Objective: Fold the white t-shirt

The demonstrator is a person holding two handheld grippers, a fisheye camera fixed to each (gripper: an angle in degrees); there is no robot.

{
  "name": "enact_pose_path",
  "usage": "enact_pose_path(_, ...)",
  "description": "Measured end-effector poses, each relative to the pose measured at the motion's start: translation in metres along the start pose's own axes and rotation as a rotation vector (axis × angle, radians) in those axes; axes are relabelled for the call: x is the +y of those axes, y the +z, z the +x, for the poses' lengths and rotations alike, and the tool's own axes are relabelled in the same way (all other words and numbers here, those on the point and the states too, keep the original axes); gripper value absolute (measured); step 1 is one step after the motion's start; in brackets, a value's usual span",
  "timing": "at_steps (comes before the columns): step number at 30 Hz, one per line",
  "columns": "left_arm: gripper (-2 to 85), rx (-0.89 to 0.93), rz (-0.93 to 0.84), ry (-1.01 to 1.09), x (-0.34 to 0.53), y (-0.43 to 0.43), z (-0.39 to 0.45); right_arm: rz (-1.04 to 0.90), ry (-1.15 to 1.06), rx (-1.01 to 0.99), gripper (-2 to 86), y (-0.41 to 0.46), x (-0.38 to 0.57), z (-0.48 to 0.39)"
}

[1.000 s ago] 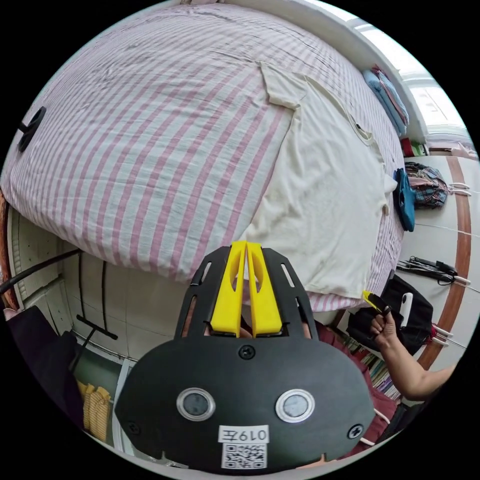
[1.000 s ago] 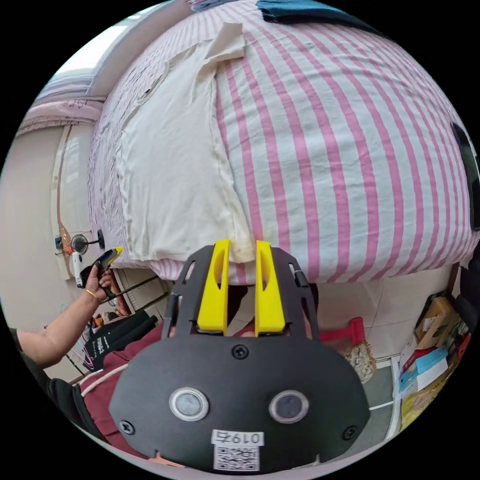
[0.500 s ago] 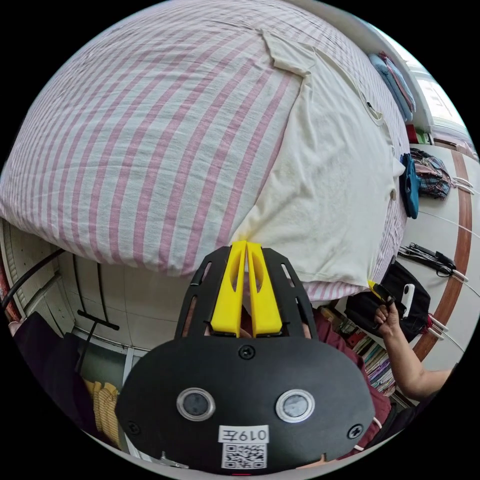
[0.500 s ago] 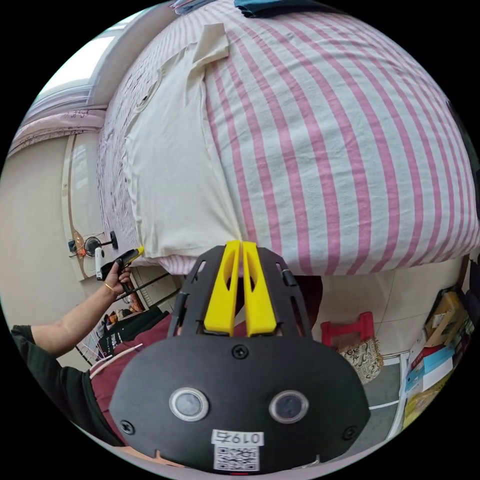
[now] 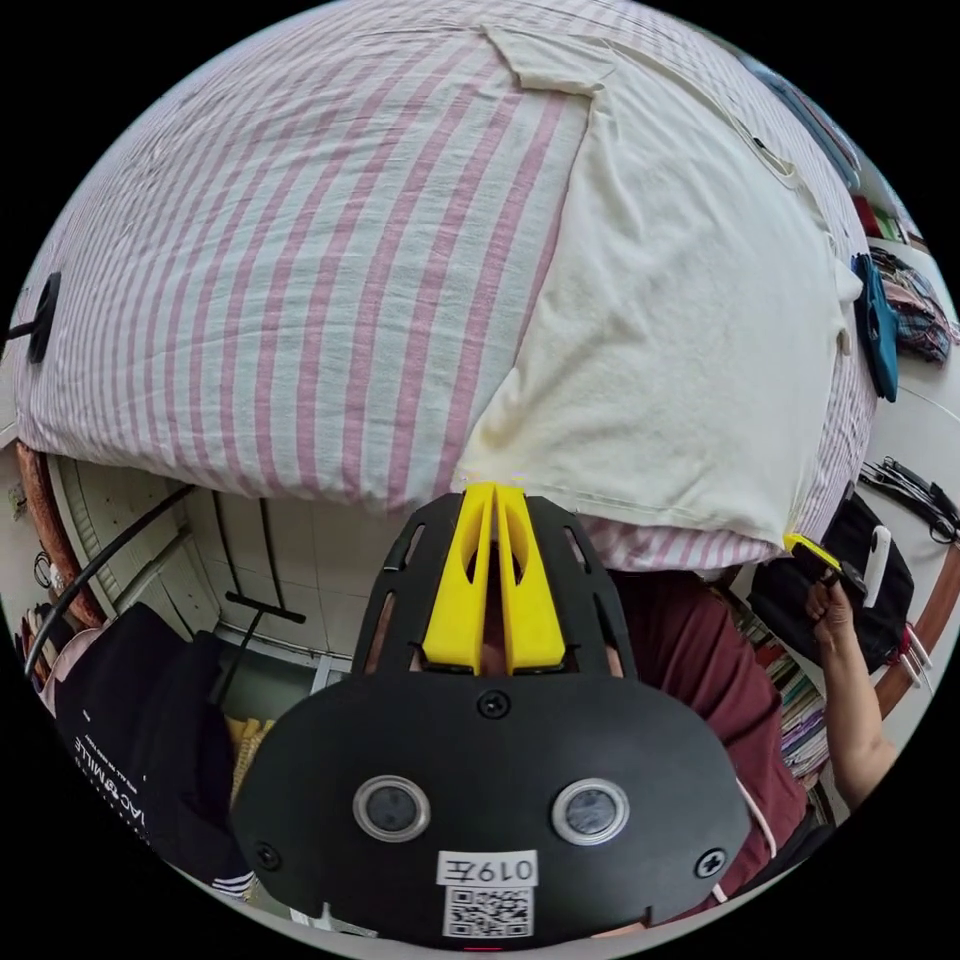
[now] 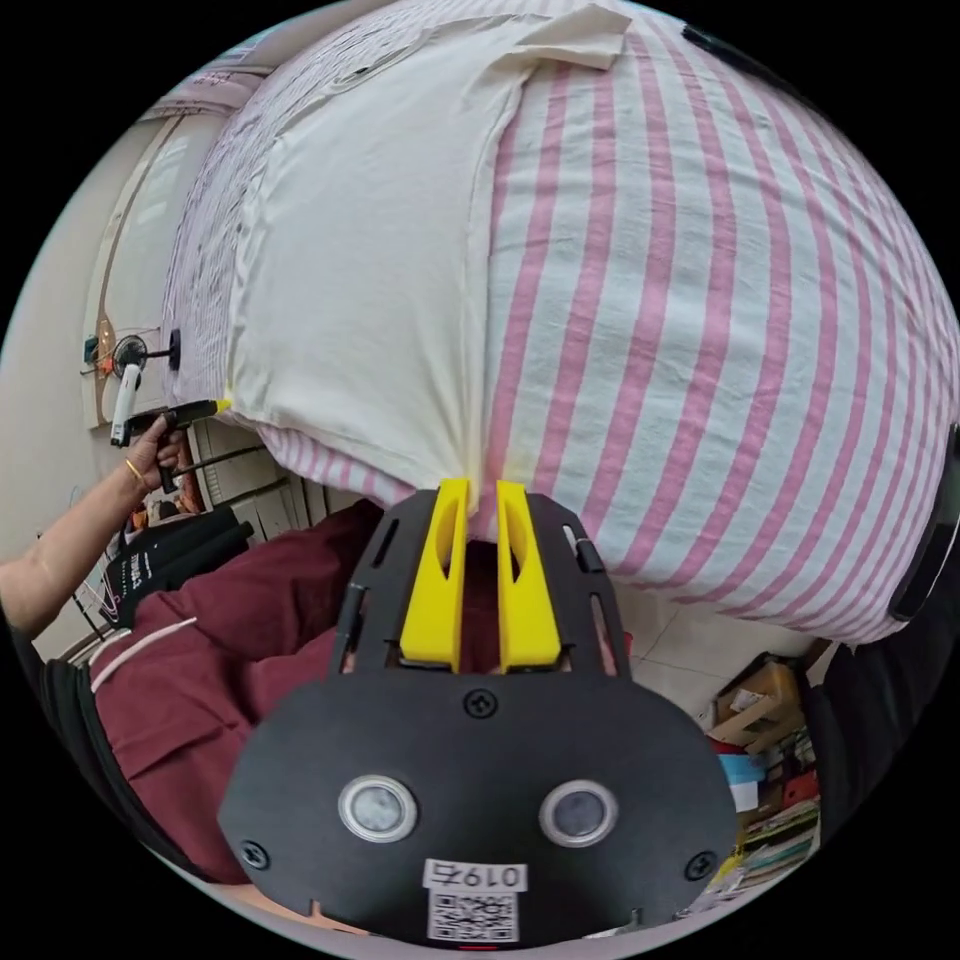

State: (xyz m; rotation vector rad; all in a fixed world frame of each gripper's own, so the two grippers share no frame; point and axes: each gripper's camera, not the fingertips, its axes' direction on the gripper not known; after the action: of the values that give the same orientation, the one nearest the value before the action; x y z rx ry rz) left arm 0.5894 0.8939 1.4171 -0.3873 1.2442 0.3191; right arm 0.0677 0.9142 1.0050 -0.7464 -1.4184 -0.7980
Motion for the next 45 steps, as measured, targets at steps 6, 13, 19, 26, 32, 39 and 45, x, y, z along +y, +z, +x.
enact_pose_path(6, 0.7, 0.029, 0.019, -0.11, 0.004, 0.01, 0.028, -0.058, -0.076, -0.107, 2.3, -0.061, -0.018, 0.04)
enact_pose_path(13, 1.2, 0.482, 0.297, 0.168, -0.021, 0.001, 0.156, 0.314, -0.304, 0.039, -0.1, -0.233, -0.115, 0.078)
enact_pose_path(19, 4.0, 0.718, 0.354, 0.261, -0.097, 0.031, 0.291, 0.234, -0.668, 0.316, 3.3, -0.327, -0.264, 0.062)
enact_pose_path(26, 7.5, 0.764, 0.335, 0.087, -0.188, 0.069, 0.366, 0.098, -0.918, 0.458, 6.2, -0.363, -0.374, 0.036)
enact_pose_path(32, 9.4, 0.765, 0.364, 0.078, -0.238, 0.084, 0.398, -0.04, -1.057, 0.447, 9.9, -0.381, -0.436, 0.023)
enact_pose_path(39, 10.1, 0.747, 0.388, 0.013, -0.276, 0.1, 0.418, -0.099, -1.129, 0.347, 10.6, -0.425, -0.493, 0.007)
enact_pose_path(45, 9.2, 0.842, 0.457, -0.113, -0.309, 0.109, 0.432, -0.139, -1.145, 0.287, 9.9, -0.457, -0.538, -0.006)
